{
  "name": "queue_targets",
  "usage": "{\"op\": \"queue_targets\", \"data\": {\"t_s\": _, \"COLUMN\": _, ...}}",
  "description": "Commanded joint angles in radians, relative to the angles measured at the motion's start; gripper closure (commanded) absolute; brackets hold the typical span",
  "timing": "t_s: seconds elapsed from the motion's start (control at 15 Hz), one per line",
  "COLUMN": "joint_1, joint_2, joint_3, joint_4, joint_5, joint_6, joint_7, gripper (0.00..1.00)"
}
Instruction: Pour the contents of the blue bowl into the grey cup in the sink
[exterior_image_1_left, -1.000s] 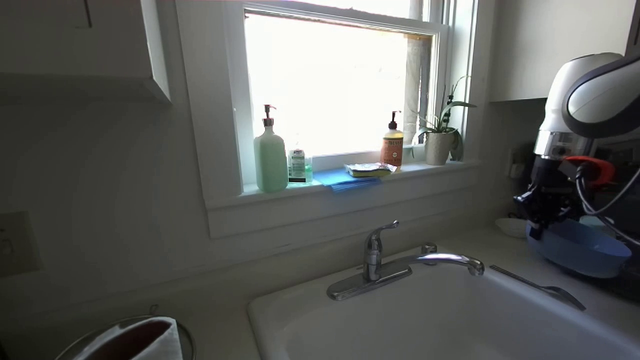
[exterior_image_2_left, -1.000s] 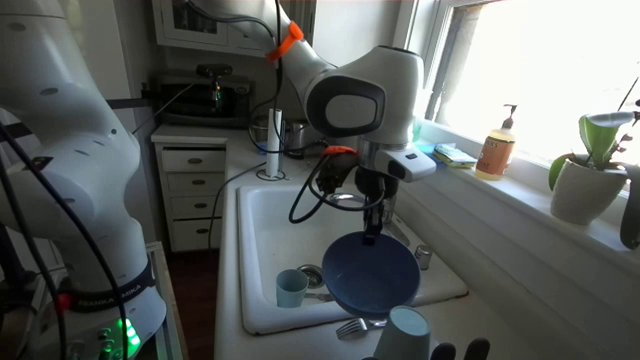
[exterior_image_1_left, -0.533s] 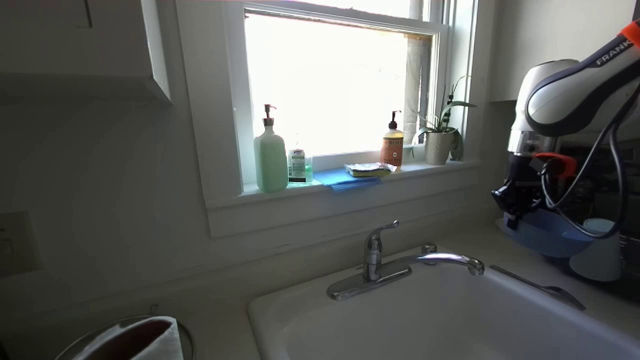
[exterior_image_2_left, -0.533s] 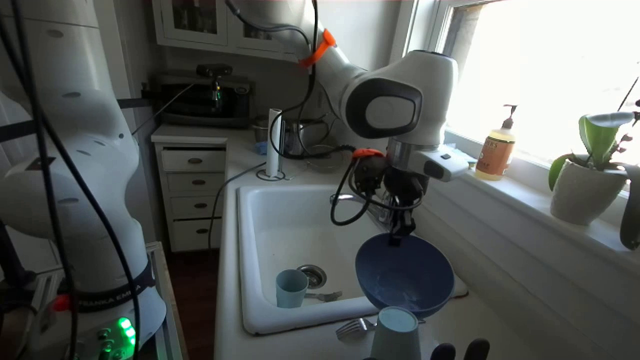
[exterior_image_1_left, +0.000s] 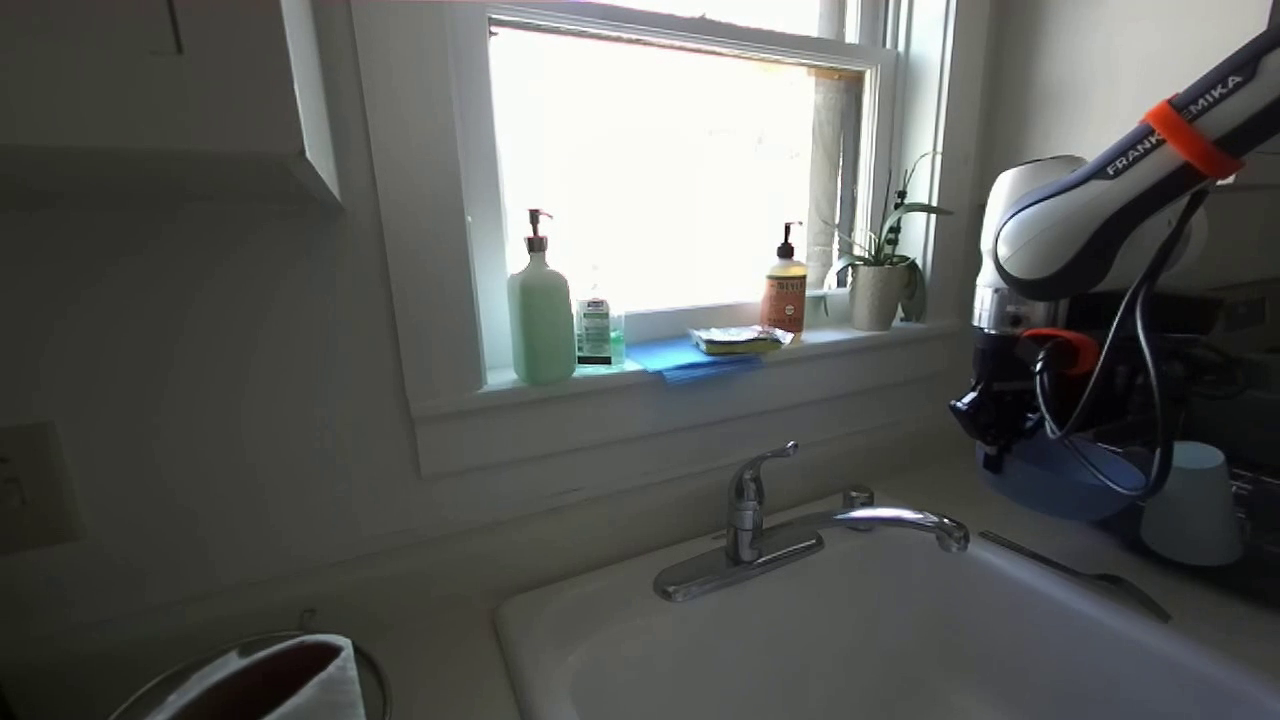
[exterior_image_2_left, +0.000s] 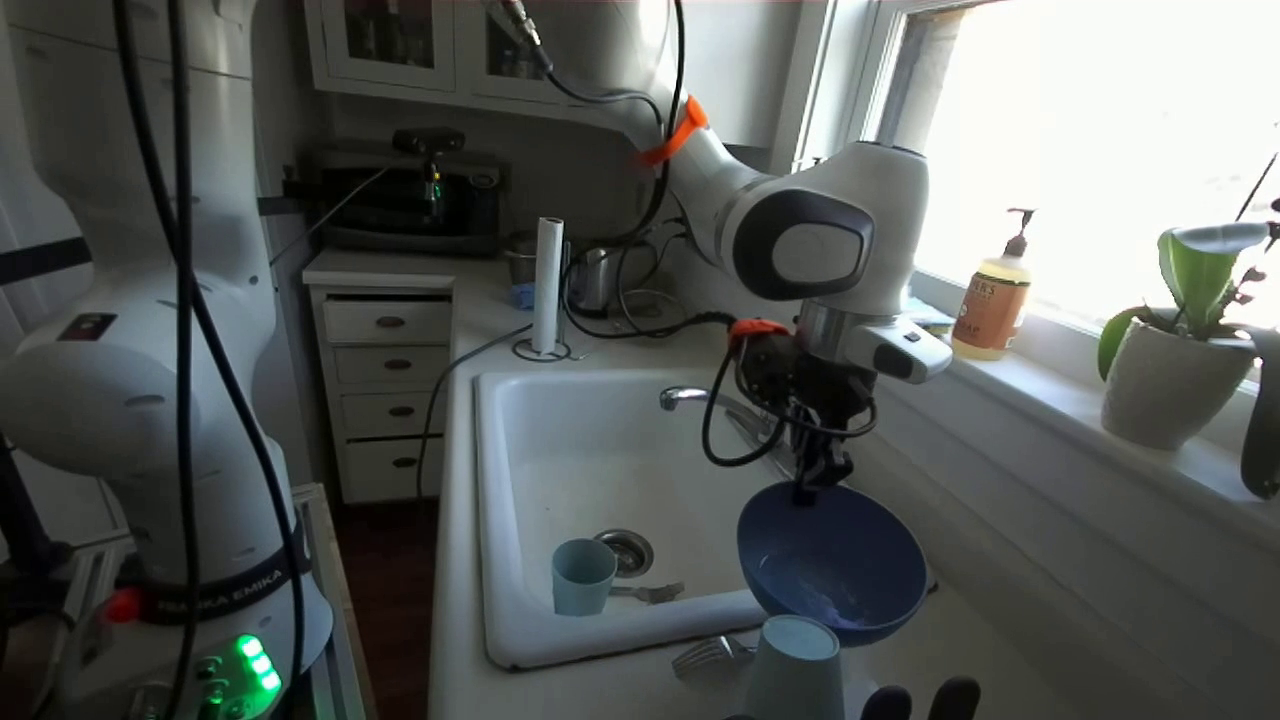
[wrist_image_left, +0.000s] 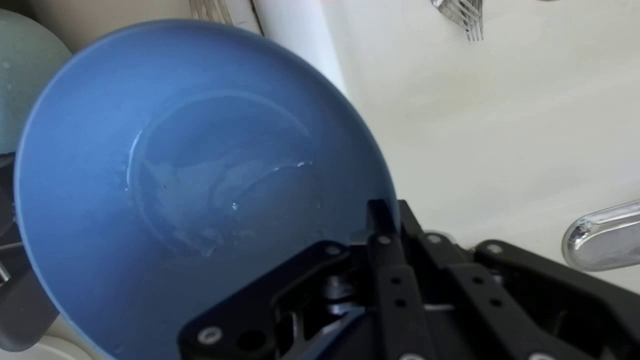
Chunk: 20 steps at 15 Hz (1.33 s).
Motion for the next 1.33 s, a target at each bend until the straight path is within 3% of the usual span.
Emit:
{"op": "queue_targets", "data": {"t_s": 0.0, "joint_1": 0.010, "joint_2": 0.001, "joint_3": -0.010, "joint_4": 0.001, "joint_5": 0.002, "joint_6": -0.003, "joint_7": -0.002, "gripper": 0.96}}
{"op": "queue_targets", "data": {"t_s": 0.2, "joint_1": -0.003, "joint_2": 0.043, "joint_3": -0.012, "joint_4": 0.060, "joint_5": 0.054, "joint_6": -0.008, "joint_7": -0.021, "gripper": 0.99}}
{"op": "queue_targets", "data": {"t_s": 0.67, "joint_1": -0.049, "joint_2": 0.205, "joint_3": -0.002, "joint_4": 0.254, "joint_5": 0.146, "joint_6": -0.009, "joint_7": -0.232, "gripper": 0.99}}
{"op": "queue_targets", "data": {"t_s": 1.27, "joint_1": -0.097, "joint_2": 0.390, "joint_3": 0.015, "joint_4": 0.431, "joint_5": 0.136, "joint_6": -0.079, "joint_7": -0.333, "gripper": 0.99}}
